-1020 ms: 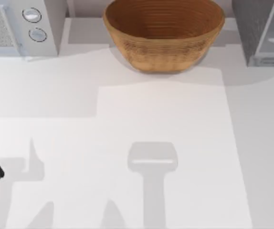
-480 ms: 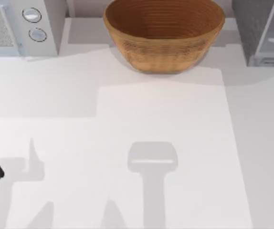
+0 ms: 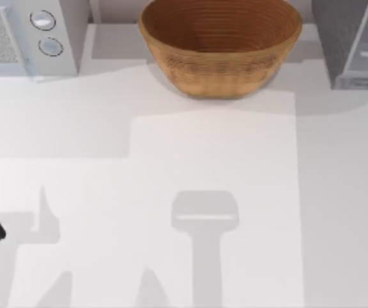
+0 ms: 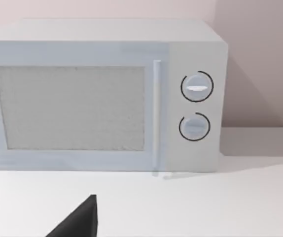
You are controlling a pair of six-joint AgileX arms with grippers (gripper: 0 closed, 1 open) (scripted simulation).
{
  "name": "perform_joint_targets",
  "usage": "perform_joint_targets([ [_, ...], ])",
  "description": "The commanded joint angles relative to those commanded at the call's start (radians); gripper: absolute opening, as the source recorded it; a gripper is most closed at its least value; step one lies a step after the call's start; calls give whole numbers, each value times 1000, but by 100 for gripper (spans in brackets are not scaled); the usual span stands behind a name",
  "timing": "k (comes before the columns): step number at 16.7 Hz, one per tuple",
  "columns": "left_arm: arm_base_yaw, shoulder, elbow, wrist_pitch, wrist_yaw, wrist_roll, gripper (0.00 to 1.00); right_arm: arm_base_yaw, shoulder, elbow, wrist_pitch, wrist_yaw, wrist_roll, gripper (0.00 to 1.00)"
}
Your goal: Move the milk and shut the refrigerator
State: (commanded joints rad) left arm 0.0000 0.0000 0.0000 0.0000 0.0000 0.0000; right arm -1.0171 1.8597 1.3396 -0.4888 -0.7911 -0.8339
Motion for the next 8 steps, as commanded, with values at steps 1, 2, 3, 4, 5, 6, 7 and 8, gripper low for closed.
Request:
perform_joint_targets([
  [1,0,0,0,0,0,0,100,27,-6,-9,56,11,57,100],
  [2,0,0,0,0,0,0,100,49,-11,-17,103,20,104,100],
  [3,0,0,0,0,0,0,100,66,-16,-25,139,27,141,100],
  [4,0,0,0,0,0,0,100,78,-21,-31,166,33,168,100],
  [5,0,0,0,0,0,0,100,85,-24,-35,181,37,183,100],
  [6,0,0,0,0,0,0,100,87,-25,-37,186,38,188,100],
  [7,0,0,0,0,0,0,100,87,-25,-37,186,38,188,100],
  [8,0,0,0,0,0,0,100,87,-25,-37,186,38,188,100],
])
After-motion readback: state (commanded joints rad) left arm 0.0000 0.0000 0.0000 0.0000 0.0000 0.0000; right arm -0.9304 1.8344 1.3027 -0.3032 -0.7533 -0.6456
